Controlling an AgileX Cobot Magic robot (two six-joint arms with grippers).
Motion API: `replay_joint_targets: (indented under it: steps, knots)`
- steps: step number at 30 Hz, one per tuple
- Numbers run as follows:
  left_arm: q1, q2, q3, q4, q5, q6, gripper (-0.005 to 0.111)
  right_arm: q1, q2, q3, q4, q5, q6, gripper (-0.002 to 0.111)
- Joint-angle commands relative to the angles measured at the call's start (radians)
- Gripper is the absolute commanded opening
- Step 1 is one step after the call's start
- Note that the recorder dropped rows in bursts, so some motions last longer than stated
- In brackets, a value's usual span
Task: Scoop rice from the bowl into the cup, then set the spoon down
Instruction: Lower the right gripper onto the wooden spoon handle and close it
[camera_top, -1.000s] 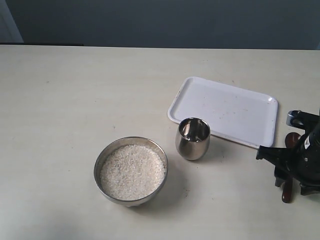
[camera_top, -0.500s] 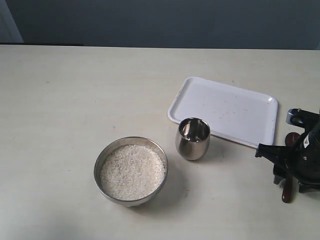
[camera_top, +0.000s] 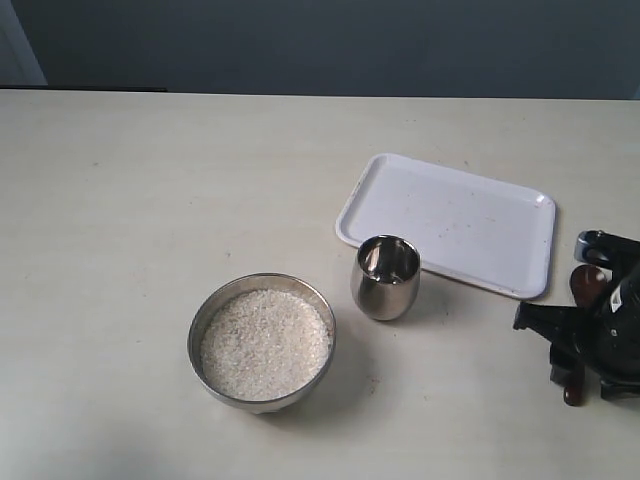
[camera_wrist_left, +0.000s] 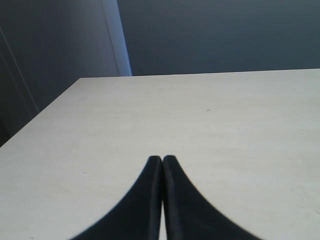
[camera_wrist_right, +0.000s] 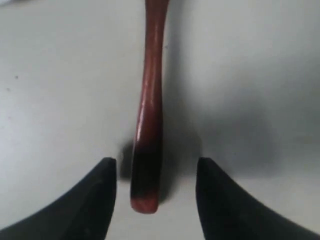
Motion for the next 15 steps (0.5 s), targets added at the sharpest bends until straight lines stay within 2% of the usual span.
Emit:
replay_joint_targets:
  steps: [1, 3, 5, 7, 10, 11, 15]
  knots:
    - [-0.003, -0.005, -0.002, -0.001, -0.009, -0.004, 0.001, -0.002, -0.005, 0.029, -0.002, -0.042, 0.003, 0.048]
    - [-0.003, -0.005, -0.002, -0.001, -0.009, -0.004, 0.001, -0.002, -0.005, 0.032, 0.001, -0.059, 0.003, 0.048]
    - [-0.003, -0.005, -0.002, -0.001, -0.009, -0.004, 0.001, -0.002, -0.005, 0.032, 0.001, -0.069, 0.003, 0.04]
    - [-0.003, -0.005, -0.002, -0.001, -0.009, -0.004, 0.001, -0.002, -0.005, 0.032, -0.002, -0.082, 0.003, 0.023]
    - [-0.003, -0.005, -0.002, -0.001, -0.009, -0.004, 0.001, -0.002, -0.005, 0.032, -0.004, -0.114, 0.003, 0.003]
    - [-0.003, -0.005, -0.002, -0.001, -0.009, -0.004, 0.001, -0.002, -0.005, 0.032, -0.004, -0.119, 0.003, 0.0]
    - [-0.003, -0.005, -0.002, -0.001, -0.009, -0.004, 0.001, -0.002, -0.005, 0.032, -0.005, -0.117, -0.008, -0.001]
